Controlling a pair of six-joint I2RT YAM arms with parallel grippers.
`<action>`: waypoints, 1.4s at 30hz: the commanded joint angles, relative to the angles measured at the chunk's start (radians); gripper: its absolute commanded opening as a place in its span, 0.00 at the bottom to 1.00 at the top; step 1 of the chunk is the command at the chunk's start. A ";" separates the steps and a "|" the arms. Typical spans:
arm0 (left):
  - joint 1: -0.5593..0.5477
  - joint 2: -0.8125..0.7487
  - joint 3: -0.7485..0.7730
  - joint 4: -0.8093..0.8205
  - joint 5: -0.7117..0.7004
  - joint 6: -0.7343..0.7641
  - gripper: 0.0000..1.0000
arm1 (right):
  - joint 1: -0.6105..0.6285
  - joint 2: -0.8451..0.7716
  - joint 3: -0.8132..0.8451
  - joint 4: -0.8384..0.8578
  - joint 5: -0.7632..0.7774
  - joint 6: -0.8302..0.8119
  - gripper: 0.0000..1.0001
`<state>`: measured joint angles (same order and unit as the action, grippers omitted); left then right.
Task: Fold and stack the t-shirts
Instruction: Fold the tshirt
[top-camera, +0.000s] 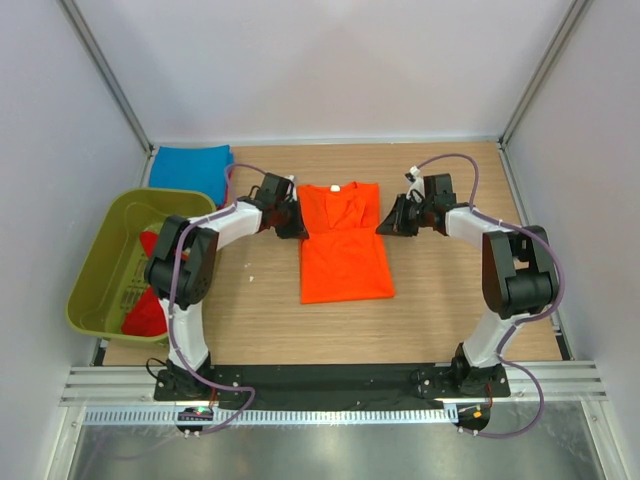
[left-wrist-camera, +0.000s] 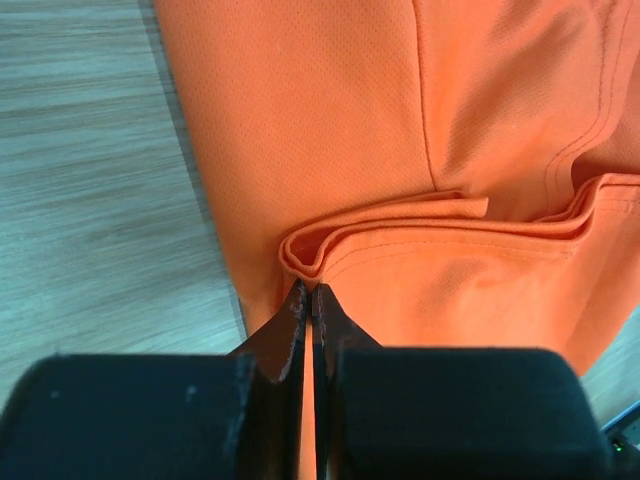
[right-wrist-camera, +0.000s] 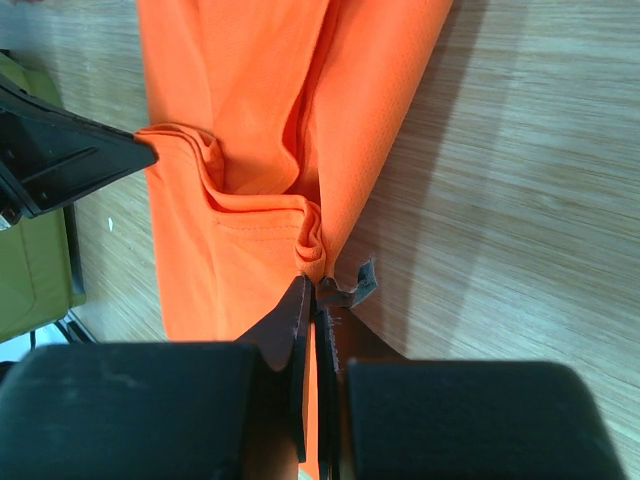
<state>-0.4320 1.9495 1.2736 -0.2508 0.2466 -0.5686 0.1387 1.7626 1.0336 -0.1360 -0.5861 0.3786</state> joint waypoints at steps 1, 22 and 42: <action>-0.008 -0.089 0.000 0.033 0.010 -0.022 0.00 | 0.018 -0.090 -0.001 0.033 -0.006 -0.010 0.01; -0.025 -0.072 -0.042 0.031 -0.112 -0.045 0.00 | 0.030 -0.025 -0.024 0.047 0.115 -0.021 0.24; -0.025 -0.055 -0.005 0.013 -0.087 -0.031 0.00 | 0.032 -0.091 -0.067 0.130 0.144 -0.027 0.01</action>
<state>-0.4561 1.9030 1.2339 -0.2459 0.1505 -0.6167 0.1669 1.7363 0.9764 -0.0708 -0.4519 0.3645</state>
